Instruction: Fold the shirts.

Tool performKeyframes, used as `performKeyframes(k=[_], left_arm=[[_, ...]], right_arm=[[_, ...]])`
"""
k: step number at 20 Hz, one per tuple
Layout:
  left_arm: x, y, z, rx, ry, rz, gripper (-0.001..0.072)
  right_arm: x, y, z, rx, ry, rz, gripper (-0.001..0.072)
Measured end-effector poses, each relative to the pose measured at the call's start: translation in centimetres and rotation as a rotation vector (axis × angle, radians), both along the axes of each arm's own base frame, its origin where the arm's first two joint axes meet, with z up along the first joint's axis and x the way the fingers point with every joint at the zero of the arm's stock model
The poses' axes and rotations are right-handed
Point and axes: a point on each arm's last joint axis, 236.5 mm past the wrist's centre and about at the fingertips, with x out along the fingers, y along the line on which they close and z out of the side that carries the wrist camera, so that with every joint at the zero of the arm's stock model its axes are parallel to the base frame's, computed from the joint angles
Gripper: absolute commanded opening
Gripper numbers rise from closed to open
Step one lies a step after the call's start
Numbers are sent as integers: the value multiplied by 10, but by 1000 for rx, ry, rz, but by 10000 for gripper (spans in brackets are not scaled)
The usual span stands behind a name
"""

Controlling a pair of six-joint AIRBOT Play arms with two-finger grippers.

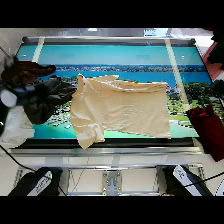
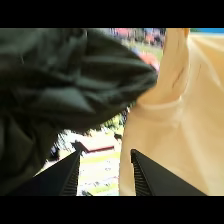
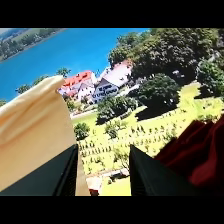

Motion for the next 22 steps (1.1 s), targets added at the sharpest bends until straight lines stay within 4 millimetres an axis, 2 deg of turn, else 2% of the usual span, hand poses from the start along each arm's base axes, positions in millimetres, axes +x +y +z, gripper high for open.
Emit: performKeyframes(k=[1,2,3,6,8,13,16,17,18,19,22], left_arm=[[-13,-8,-25,-69,32,30,404],[-26,-15,-47,-135,74,62,522],[-37,-22,-67,-190,119,83,582],[-57,-41,-107,-317,236,122,591],[-62,-54,-125,-389,297,132,591],[-56,-78,-147,-525,380,138,590],[-50,-82,-152,-559,395,141,580],[-48,-84,-152,-569,397,145,429],[-47,-84,-154,-570,401,145,168],[-48,-83,-156,-568,405,145,19],[-45,-83,-157,-566,397,139,12]], right_arm=[[-11,3,-7,14,23,3,386],[-18,7,-12,27,31,6,386],[-24,12,-17,43,38,13,386],[-33,28,-29,95,43,39,386],[-33,37,-32,127,31,54,386],[-33,46,-34,164,17,71,386],[-33,49,-34,174,17,80,384],[-34,50,-35,178,18,82,381],[-34,52,-35,183,22,86,380],[-35,54,-36,190,27,92,381],[-45,66,-48,230,82,125,381]])
